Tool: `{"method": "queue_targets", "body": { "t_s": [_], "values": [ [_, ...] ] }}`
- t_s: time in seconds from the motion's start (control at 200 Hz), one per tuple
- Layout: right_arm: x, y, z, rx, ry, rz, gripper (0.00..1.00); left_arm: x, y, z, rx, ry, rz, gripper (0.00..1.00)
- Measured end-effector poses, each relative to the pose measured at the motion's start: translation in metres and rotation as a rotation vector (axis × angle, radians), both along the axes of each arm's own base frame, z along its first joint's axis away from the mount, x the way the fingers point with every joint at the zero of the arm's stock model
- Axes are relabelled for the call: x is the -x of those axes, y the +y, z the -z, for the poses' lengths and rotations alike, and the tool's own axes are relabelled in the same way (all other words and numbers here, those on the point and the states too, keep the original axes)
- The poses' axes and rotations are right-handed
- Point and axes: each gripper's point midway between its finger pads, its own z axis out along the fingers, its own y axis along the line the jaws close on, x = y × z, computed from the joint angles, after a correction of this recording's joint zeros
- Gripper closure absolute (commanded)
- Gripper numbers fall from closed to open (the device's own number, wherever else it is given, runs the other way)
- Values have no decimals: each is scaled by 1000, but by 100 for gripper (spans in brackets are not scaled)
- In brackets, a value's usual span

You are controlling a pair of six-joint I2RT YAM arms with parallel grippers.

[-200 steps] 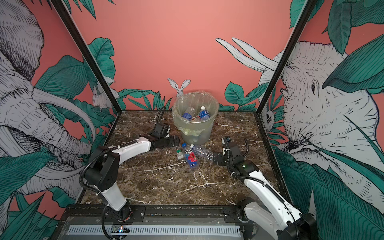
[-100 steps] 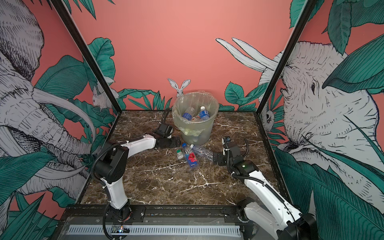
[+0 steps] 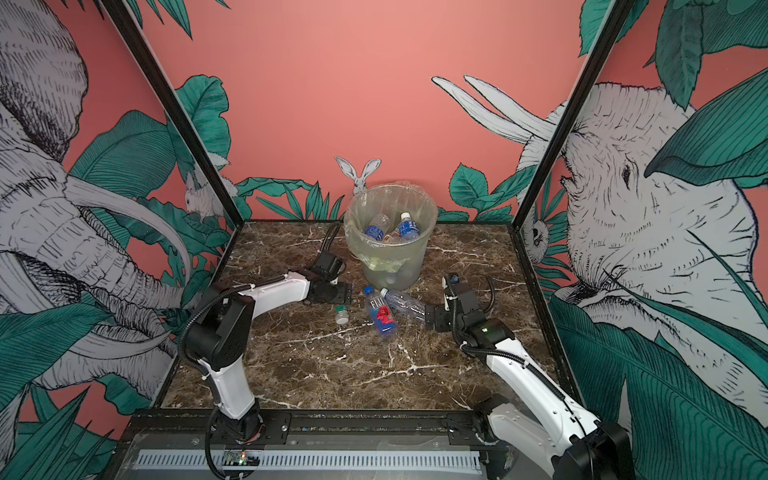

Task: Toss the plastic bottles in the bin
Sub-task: 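Lower the left gripper onto the clear square bottle and grasp it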

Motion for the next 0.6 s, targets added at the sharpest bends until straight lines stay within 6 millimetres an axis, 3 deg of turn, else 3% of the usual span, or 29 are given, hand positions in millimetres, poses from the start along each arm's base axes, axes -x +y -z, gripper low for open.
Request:
{"method": "queue_targets", "body": {
  "t_s": [0.305,0.6],
  "values": [
    [1,2,2,-11,12,-3,1,0,6,1,-45,-6,25,10],
    [1,2,2,-21,15,7,1,2,8,3,-58,-5,44,24]
  ]
}}
